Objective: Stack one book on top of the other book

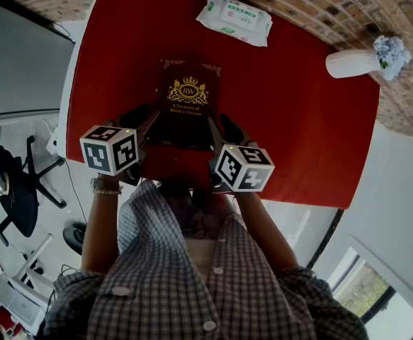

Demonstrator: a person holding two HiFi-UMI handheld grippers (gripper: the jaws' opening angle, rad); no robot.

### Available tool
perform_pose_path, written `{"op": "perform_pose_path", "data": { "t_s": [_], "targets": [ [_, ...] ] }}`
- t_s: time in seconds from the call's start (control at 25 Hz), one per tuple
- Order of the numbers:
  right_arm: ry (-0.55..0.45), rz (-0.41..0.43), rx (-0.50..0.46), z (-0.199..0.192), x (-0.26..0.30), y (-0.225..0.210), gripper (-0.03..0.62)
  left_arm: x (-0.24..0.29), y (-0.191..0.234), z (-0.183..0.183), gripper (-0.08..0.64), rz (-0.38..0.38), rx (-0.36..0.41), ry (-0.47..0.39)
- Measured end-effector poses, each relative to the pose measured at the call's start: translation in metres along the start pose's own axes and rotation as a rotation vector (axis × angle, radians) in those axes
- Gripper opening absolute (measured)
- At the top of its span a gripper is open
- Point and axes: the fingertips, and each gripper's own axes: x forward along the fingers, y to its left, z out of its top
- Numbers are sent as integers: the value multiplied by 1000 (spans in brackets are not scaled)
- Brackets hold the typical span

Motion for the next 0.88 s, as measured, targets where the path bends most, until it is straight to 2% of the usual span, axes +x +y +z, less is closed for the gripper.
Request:
{"op": "perform_pose_path", "data": {
  "t_s": [0.4, 0.64, 0.88],
  "targets": [
    [-25, -16, -28, 6, -11, -3, 12, -8, -8, 8, 29, 10, 37, -40],
    [-43, -4, -36, 10, -20, -2, 8, -10, -21, 10, 8, -33, 36, -62],
    [-58, 21, -54, 13, -33, -2, 8, -12, -36, 12, 8, -50, 70, -79]
  ]
}}
